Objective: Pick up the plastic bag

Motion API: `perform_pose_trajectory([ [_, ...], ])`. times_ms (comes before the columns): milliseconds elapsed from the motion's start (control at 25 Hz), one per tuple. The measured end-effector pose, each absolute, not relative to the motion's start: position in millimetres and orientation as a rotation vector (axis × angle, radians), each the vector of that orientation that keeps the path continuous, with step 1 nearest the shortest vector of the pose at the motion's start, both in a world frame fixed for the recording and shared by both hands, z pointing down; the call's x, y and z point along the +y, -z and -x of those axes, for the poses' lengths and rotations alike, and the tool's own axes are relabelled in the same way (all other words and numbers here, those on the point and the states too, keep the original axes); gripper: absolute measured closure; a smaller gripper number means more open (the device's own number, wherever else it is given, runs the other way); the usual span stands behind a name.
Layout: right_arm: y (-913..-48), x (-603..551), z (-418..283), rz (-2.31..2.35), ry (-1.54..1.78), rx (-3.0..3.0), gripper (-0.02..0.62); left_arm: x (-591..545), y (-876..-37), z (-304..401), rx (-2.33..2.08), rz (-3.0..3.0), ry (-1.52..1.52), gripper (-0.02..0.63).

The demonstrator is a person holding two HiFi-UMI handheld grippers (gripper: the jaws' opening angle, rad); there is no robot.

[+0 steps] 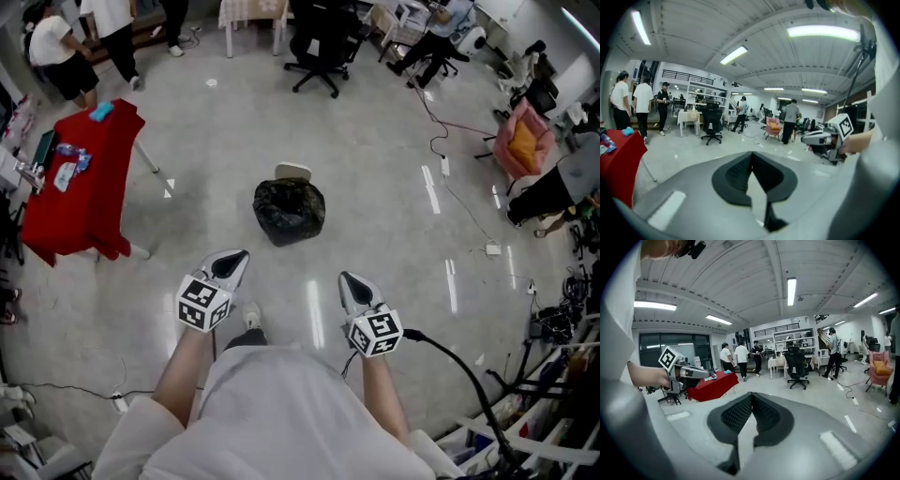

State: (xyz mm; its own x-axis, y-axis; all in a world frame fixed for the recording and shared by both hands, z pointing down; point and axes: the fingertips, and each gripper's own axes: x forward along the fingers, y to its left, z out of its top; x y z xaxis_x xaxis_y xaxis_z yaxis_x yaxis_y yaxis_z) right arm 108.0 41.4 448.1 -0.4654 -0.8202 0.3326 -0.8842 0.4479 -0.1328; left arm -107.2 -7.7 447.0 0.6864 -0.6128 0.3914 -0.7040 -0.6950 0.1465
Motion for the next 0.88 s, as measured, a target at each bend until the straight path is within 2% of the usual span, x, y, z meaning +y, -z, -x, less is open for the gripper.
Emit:
perform_pose_trajectory([
  [560, -458.7, -26.2, -58.4, -1.576, -0.437, -2.370, 0.594, -94.4, -459.3, 165.0, -0.948, -2.644, -0.465, 0.601],
  [880, -465.2, -57.2, -61.1, -1.571, -0.451, -2.356, 0.594, -124.8, -468.2, 161.0, -0.932, -2.627, -0.472, 0.601],
])
